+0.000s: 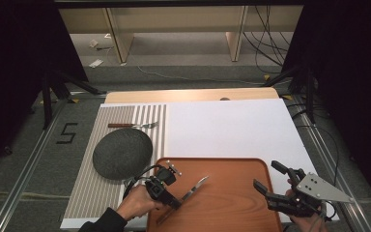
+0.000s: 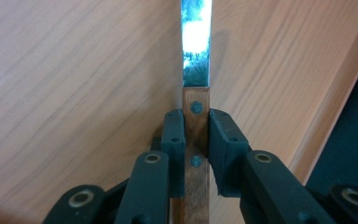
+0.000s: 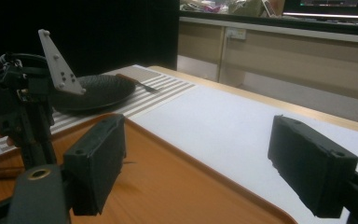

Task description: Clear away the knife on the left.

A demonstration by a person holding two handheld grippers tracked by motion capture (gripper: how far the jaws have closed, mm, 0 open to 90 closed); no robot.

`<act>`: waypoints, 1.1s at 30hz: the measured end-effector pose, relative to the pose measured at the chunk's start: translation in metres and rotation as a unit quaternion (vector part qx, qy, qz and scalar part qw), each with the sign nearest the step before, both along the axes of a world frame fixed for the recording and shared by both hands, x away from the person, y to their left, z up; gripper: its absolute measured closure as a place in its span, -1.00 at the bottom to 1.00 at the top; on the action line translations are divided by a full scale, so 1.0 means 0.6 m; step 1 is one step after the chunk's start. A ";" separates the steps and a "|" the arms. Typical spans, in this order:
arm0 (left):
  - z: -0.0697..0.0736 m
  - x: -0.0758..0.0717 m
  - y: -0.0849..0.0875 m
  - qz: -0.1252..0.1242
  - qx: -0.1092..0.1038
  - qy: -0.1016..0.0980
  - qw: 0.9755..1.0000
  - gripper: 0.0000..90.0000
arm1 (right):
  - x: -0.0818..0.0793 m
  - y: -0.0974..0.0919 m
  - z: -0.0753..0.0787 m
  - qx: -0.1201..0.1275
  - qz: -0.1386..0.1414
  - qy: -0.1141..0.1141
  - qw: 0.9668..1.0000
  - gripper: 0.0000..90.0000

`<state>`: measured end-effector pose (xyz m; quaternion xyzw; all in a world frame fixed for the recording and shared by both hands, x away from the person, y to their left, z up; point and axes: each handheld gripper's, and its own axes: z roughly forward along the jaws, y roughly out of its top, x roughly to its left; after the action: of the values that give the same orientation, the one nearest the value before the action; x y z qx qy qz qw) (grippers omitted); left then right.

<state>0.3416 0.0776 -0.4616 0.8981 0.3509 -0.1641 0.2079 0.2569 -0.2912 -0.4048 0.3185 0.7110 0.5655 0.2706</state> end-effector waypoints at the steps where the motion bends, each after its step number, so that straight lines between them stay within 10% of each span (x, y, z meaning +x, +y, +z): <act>1: -0.001 0.000 0.000 0.002 0.000 0.001 1.000 0.71 | 0.000 0.000 0.000 0.000 0.000 0.000 1.000 -0.55; 8: -0.008 -0.001 -0.002 -0.006 -0.001 0.001 1.000 0.67 | 0.000 0.000 0.000 0.000 0.001 0.000 1.000 -0.55; 13: 0.006 0.000 0.001 -0.001 -0.031 -0.027 0.999 0.15 | 0.001 0.000 0.000 -0.001 0.001 -0.001 1.000 -0.55; 20: 0.043 -0.017 -0.012 -0.015 -0.049 -0.127 0.991 -0.17 | 0.001 0.000 0.000 -0.001 0.001 0.000 1.000 -0.55; 24: 0.046 -0.030 -0.037 -0.055 -0.046 -0.154 0.985 0.27 | 0.001 0.000 0.000 -0.001 0.001 -0.001 1.000 -0.55; 33: 0.017 -0.030 -0.079 -0.122 0.003 -0.140 0.983 0.99 | 0.000 0.000 0.000 -0.001 0.001 0.000 1.000 -0.55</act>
<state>0.3238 0.0305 -0.4512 0.9489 0.2065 -0.0599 0.2310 0.2572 -0.2914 -0.4047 0.3178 0.7116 0.5654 0.2701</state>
